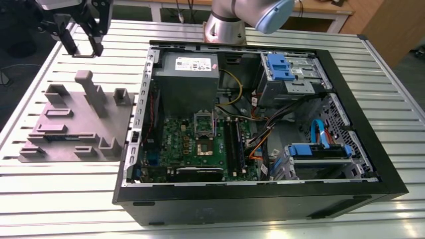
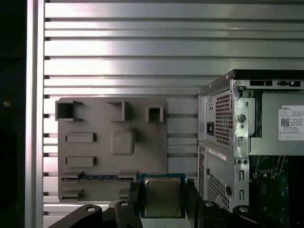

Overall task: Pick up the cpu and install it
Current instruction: 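Pick up the cpu and move it towards the insertion slot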

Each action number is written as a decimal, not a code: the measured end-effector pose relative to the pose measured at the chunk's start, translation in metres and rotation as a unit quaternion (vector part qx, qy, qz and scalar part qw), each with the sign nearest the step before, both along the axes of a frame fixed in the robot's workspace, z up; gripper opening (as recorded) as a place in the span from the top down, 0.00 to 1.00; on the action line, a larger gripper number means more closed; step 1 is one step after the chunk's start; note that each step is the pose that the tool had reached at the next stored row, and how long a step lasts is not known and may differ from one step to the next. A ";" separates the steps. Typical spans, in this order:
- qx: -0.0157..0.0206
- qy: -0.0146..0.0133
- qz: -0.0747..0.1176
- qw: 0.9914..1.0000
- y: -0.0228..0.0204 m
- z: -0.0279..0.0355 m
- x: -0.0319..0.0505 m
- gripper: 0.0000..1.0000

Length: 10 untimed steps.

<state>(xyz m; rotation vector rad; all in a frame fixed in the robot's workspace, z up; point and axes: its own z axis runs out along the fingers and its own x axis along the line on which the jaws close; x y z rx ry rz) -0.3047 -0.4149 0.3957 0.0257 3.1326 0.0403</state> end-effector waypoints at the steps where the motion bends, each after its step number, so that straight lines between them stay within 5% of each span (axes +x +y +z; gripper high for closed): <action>1: 0.000 0.000 0.000 1.000 -0.0016 0.0000 0.0000 0.53; 10: 0.000 0.001 0.000 1.000 -0.0044 0.0000 0.0131 0.53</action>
